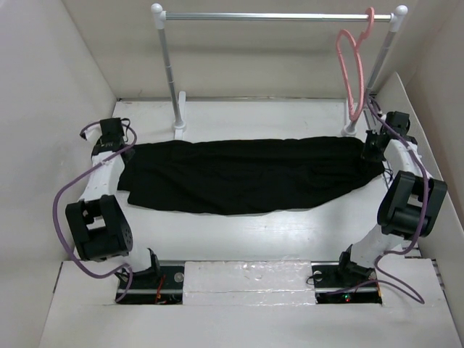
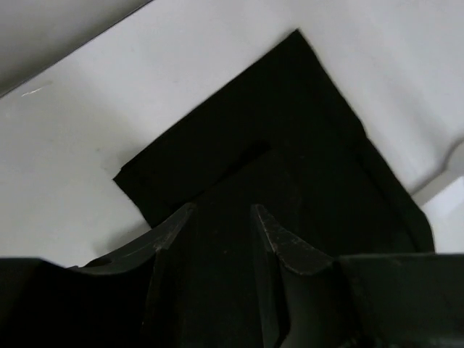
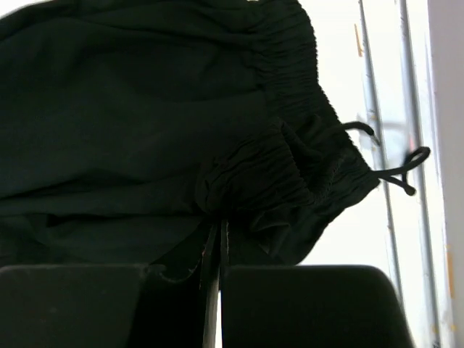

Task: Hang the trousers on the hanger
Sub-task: Fold the trousers

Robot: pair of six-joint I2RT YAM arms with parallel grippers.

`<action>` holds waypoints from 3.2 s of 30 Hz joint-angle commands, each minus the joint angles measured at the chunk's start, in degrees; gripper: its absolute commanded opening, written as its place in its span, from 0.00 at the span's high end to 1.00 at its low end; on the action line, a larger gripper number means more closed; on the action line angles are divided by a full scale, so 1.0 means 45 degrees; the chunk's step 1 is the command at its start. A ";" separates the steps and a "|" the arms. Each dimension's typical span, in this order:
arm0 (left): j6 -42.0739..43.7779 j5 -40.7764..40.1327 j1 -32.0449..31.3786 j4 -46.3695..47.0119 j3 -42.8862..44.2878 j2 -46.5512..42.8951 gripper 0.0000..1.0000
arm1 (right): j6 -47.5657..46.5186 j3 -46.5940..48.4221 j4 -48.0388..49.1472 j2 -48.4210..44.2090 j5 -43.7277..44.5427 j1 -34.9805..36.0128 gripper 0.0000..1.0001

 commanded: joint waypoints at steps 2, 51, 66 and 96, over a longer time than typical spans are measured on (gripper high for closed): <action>0.0306 0.0697 0.0523 -0.0250 0.0154 0.0923 0.67 | 0.0199 -0.0239 0.1574 -0.0566 -0.0536 0.0179 1.00; -0.0826 0.2084 0.0054 0.1137 0.1755 0.4381 0.61 | -0.0368 -0.1743 0.2473 -0.0684 -0.1044 0.1097 1.00; -0.0729 0.1421 0.0054 0.0668 0.1894 0.4952 0.89 | -0.0329 -0.1645 0.2511 -0.0607 -0.1044 0.1097 1.00; -0.0084 0.2805 0.0054 0.1174 0.1367 0.4852 0.67 | -0.0270 -0.1664 0.2824 -0.0489 -0.1415 0.1331 1.00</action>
